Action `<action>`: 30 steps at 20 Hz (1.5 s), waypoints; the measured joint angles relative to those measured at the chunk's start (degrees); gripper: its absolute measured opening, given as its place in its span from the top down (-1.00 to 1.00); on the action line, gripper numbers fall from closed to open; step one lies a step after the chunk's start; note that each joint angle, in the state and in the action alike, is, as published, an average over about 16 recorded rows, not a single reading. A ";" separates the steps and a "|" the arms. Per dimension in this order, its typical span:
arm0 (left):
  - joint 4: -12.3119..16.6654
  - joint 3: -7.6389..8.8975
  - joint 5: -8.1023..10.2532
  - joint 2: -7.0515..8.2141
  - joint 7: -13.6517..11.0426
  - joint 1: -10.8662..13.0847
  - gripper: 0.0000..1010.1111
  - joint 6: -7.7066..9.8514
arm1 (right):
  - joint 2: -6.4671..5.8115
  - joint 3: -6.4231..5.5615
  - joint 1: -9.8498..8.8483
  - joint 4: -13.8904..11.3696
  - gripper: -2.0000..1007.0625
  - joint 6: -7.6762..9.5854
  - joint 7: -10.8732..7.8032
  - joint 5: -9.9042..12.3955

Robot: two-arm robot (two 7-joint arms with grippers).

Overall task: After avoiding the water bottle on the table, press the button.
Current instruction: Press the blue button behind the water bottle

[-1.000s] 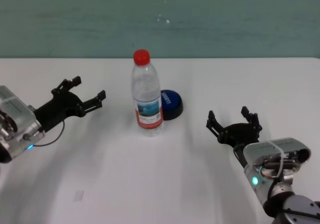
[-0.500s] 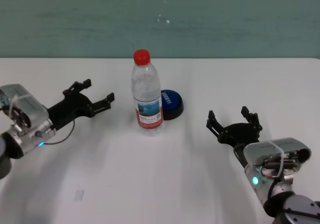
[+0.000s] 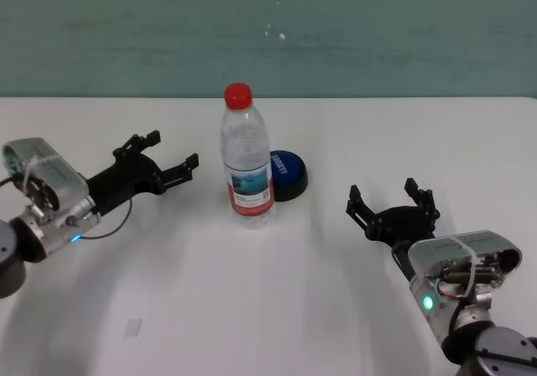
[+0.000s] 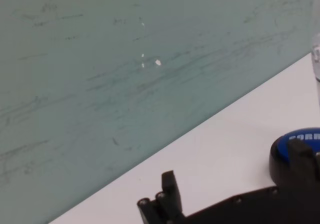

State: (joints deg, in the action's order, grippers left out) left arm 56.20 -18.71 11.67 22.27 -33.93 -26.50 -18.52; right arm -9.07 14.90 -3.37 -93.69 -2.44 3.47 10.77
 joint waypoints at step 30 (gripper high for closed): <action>8.06 1.28 -1.99 1.11 6.11 4.63 -0.98 3.01 | 0.00 0.00 0.00 0.00 -0.99 0.00 0.00 0.00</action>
State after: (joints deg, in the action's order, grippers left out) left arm 64.26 -17.43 9.67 23.38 -27.82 -21.86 -15.50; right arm -9.07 14.90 -3.37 -93.69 -2.44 3.47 10.77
